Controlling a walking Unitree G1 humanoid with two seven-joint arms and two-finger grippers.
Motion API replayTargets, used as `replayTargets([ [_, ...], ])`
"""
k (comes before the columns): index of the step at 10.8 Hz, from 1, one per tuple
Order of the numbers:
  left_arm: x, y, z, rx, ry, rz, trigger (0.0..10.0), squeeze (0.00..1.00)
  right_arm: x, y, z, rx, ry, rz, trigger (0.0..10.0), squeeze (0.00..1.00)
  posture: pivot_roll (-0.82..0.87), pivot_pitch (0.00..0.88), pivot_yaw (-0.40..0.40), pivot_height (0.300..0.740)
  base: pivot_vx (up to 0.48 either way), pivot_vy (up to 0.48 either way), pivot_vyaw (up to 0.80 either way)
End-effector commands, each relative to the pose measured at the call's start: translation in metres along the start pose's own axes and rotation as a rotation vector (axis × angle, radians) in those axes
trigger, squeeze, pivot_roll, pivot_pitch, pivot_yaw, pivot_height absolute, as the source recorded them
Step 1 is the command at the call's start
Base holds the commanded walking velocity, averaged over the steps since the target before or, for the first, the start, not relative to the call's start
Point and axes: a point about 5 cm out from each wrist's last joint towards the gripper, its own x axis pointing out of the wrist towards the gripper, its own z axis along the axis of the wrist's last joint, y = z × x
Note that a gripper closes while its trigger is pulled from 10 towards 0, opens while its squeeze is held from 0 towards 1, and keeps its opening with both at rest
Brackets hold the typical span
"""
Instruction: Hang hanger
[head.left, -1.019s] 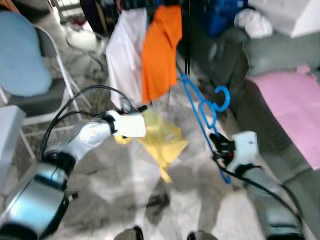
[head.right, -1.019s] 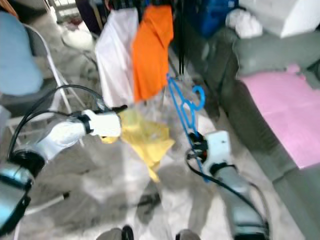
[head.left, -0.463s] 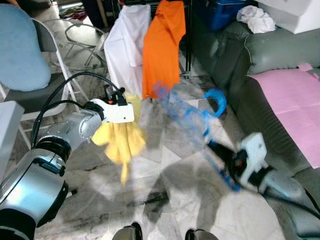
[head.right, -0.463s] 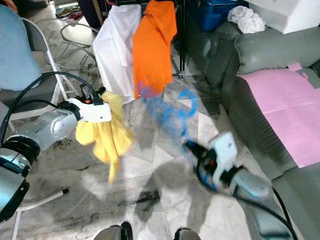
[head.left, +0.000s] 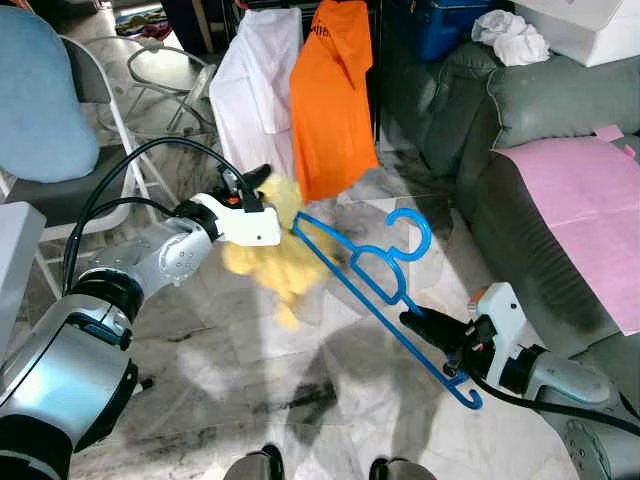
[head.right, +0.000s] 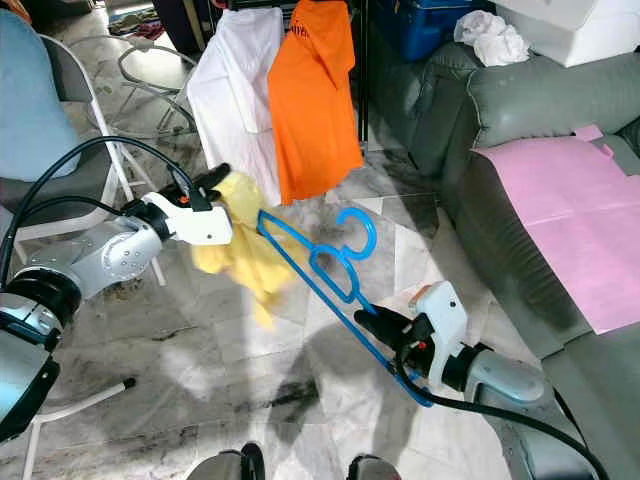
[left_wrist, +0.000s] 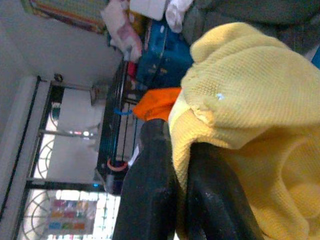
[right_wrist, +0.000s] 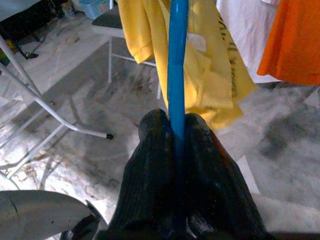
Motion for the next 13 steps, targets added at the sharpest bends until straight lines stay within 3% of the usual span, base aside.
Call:
replayTargets([
  [1,0.0,0.014,0.001,-0.006,-0.037,0.065,10.0,0.0,0.003,0.002,-0.002,0.0,0.013,0.017,10.0,0.0,-0.15,0.167,0.05,0.74,0.0,0.0,0.0],
  [3,-0.002,0.029,0.006,-0.044,-0.108,0.173,10.0,0.0,0.007,-0.002,-0.01,0.045,0.015,-0.033,10.0,0.0,-0.14,0.165,0.047,0.74,0.0,0.0,0.0],
  [4,-0.002,0.036,0.008,-0.055,-0.132,0.23,10.0,0.0,0.009,-0.005,-0.018,0.11,0.013,-0.076,10.0,0.0,-0.14,0.163,0.046,0.74,0.0,0.0,0.0],
  [5,-0.005,0.049,0.008,-0.088,-0.154,0.329,10.0,0.0,0.01,-0.015,-0.039,0.277,0.012,-0.19,10.0,0.0,-0.12,0.16,0.039,0.74,0.0,0.0,0.0],
  [9,-0.007,0.06,0.02,-0.165,-0.243,0.432,10.0,0.0,0.002,-0.048,-0.075,0.544,0.035,-0.495,10.0,0.0,-0.1,0.154,0.029,0.74,0.0,0.0,0.0],
  [10,-0.006,0.058,0.023,-0.183,-0.253,0.432,10.0,0.0,-0.002,-0.06,-0.076,0.567,0.026,-0.577,10.0,0.0,-0.1,0.153,0.029,0.74,0.0,0.0,0.0],
  [11,-0.004,0.041,0.033,-0.232,-0.287,0.38,10.0,0.0,-0.003,-0.074,-0.066,0.599,-0.045,-0.638,10.0,0.0,-0.1,0.153,0.029,0.74,0.0,0.0,0.0],
  [13,0.002,-0.005,0.058,-0.302,-0.346,0.208,10.0,0.0,0.018,-0.073,-0.025,0.597,-0.201,-0.526,10.0,0.0,-0.1,0.153,0.038,0.74,0.0,0.0,0.0],
])
